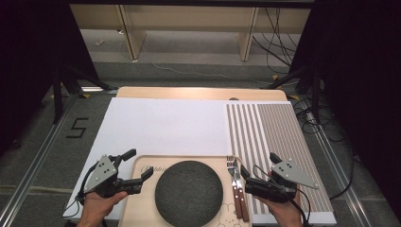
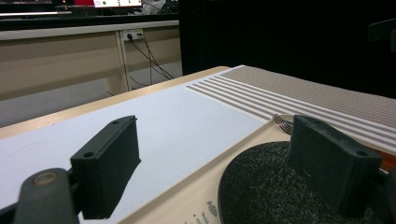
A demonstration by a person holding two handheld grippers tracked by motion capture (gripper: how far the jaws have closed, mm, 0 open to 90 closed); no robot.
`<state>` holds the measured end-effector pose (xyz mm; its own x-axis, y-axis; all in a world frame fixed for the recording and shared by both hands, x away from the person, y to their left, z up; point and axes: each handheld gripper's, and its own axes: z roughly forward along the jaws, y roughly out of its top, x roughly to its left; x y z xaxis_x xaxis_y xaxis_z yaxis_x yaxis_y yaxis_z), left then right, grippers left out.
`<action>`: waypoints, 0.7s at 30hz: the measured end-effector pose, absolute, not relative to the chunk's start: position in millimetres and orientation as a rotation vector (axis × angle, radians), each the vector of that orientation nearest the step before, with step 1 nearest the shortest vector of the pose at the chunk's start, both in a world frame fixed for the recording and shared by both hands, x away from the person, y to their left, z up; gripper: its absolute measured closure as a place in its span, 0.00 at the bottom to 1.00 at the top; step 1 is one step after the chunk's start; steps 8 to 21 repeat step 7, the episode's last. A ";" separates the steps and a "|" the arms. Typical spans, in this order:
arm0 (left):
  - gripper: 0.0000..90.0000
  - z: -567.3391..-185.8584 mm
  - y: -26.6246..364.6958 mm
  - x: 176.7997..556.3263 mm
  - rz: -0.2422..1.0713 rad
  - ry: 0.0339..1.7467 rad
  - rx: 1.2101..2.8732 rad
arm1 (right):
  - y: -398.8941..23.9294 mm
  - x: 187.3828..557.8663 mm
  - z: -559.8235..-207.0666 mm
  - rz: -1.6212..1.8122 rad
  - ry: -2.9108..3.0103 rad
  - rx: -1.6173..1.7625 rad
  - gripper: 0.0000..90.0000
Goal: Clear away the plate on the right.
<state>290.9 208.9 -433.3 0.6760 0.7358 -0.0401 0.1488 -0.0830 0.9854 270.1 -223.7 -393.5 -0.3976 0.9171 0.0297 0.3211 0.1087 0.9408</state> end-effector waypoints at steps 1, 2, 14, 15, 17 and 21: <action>0.18 -433.7 208.5 291.5 0.566 0.734 1.603 | -223.8 270.1 -393.5 1.292 1.797 1.207 0.03; 0.18 -433.7 208.5 291.5 0.567 0.734 1.605 | -224.0 270.2 -393.6 1.292 1.795 1.206 0.03; 0.18 -433.7 208.5 291.6 0.566 0.734 1.605 | -224.6 270.7 -393.8 1.292 1.791 1.209 0.03; 0.18 -433.7 208.5 291.6 0.566 0.734 1.605 | -224.6 270.7 -393.8 1.292 1.791 1.209 0.03; 0.18 -433.7 208.5 291.6 0.566 0.734 1.605 | -224.6 270.7 -393.8 1.292 1.791 1.209 0.03; 0.18 -433.7 208.5 291.6 0.566 0.734 1.605 | -224.6 270.7 -393.8 1.292 1.791 1.209 0.03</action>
